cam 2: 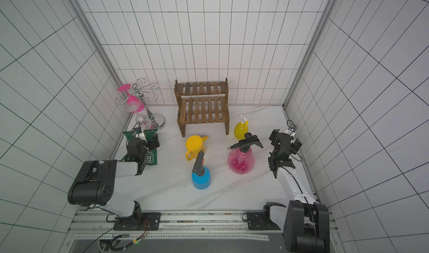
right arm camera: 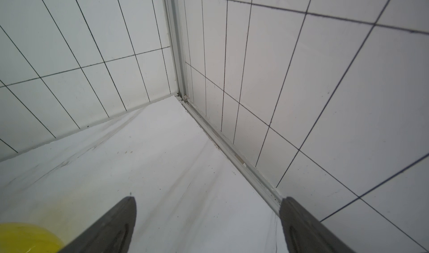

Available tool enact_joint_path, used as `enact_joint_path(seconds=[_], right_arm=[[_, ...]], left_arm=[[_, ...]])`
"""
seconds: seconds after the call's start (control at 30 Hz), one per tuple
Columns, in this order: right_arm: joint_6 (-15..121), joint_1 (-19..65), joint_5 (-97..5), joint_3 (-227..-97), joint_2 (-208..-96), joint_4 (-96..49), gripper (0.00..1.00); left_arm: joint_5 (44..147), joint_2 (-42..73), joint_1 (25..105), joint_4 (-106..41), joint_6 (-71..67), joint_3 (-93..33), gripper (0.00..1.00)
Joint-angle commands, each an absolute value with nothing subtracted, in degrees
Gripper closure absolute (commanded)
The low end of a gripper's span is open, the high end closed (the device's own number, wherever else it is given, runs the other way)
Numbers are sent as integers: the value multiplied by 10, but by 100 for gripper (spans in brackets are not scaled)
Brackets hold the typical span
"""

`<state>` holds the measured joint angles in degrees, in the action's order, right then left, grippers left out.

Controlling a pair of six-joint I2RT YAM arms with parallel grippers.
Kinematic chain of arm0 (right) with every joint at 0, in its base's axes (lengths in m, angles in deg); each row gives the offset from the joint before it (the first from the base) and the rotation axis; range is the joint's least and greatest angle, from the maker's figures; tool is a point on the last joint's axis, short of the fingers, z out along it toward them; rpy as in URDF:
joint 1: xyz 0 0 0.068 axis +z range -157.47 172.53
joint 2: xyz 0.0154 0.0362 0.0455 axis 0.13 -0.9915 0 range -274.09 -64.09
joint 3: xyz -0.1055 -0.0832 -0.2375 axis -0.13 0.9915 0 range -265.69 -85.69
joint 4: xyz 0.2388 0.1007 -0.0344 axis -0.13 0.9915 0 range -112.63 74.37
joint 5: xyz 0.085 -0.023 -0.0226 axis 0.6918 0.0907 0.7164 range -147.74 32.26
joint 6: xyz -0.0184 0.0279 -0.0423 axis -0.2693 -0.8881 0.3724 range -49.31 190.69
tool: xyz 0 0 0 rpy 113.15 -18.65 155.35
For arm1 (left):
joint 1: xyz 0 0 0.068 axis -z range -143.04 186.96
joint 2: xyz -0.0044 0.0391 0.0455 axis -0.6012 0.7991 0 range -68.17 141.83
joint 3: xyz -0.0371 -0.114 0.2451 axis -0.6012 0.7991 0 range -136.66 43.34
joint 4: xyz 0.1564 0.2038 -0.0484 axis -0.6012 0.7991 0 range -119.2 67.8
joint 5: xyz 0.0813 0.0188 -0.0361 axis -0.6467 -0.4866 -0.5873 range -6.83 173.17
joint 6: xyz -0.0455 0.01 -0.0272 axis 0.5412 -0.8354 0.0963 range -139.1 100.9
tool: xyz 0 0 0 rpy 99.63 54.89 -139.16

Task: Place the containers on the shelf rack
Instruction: 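Pick up a container from the center of the board.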

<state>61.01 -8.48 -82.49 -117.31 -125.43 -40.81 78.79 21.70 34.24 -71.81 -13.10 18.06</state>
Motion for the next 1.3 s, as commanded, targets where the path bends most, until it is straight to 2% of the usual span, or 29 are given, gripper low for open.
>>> enact_joint_path(seconds=[0.0,0.23,0.4,0.47,0.57,0.6,0.73,0.97,1.1,1.27], right_arm=[[590,-95,-833,-1193,-1207,-284,1],[504,-97,-826,-1268,-1144,-115,1],[501,-97,-731,-1318,-1145,-55,1],[501,-97,-694,-1328,-1139,-59,1],[501,-97,-614,-1308,-1116,-117,1],[499,-97,-601,-1299,-1106,-140,1],[460,-97,-603,-1270,-1080,-201,1],[465,-71,-583,-1268,-1077,-288,1],[488,-44,-571,-1299,-1090,-318,1],[516,-15,-536,-1347,-1105,-327,1]], left_arm=[[799,210,344,-722,-135,172,2],[800,212,344,-731,-134,176,2],[804,208,344,-731,-138,172,2],[788,189,344,-689,-133,150,2],[750,141,345,-512,-106,93,2],[744,127,347,-501,-105,94,2],[735,43,349,-443,-91,111,2],[773,-126,350,-286,-98,103,2],[789,-179,349,-172,-62,39,2],[874,-219,352,-91,-1,-24,1]])
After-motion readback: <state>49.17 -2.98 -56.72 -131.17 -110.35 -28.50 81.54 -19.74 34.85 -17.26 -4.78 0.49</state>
